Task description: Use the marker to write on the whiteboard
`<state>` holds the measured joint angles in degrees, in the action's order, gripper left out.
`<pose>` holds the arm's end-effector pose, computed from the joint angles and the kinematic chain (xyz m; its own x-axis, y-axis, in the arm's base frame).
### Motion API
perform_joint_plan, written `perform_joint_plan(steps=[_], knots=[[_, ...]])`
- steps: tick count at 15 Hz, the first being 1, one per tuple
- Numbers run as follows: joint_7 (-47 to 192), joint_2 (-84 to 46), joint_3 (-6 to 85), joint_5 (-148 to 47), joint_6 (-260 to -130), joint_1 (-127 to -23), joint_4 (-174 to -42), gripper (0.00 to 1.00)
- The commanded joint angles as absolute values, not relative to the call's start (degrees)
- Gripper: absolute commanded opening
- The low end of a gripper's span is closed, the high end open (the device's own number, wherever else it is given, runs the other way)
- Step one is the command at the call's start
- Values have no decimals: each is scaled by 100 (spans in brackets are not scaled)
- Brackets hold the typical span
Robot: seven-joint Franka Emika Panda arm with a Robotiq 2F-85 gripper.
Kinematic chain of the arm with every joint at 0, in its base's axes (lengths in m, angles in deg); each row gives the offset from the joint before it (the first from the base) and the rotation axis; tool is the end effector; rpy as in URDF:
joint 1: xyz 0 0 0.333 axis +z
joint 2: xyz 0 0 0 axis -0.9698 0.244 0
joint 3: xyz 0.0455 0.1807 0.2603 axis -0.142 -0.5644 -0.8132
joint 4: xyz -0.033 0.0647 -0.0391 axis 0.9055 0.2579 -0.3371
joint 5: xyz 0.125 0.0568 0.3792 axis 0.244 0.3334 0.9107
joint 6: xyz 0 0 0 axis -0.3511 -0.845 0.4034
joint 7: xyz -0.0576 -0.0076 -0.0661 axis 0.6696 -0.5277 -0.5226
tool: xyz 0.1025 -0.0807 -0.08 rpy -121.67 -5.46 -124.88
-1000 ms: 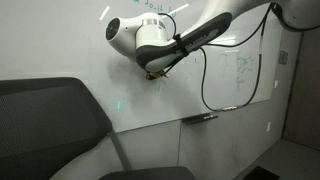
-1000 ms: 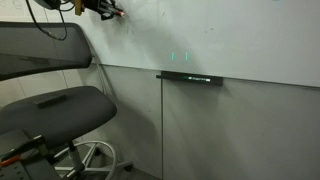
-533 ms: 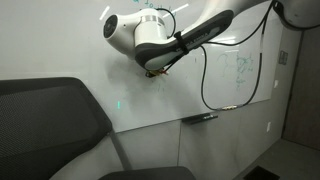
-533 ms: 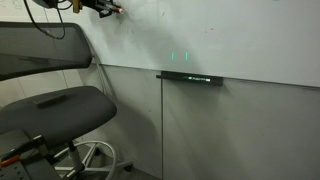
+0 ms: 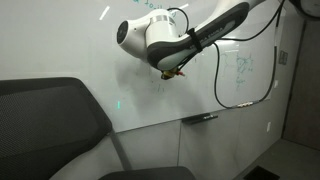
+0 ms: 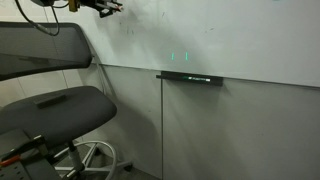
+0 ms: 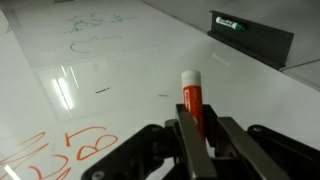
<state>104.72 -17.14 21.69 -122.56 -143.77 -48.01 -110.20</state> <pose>0.5781 0.2800 0.4586 0.8895 0.4197 0.1809 -0.0425 -0.3183 0.9471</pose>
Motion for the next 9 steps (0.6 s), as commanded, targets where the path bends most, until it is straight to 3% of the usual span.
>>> perform_joint_plan(steps=[1,9], knots=[[10694,-2208,2013,-12025,-14253,-5016,-11776,5],[10729,-2388,1864,-12001,-14433,-5153,-12067,5]])
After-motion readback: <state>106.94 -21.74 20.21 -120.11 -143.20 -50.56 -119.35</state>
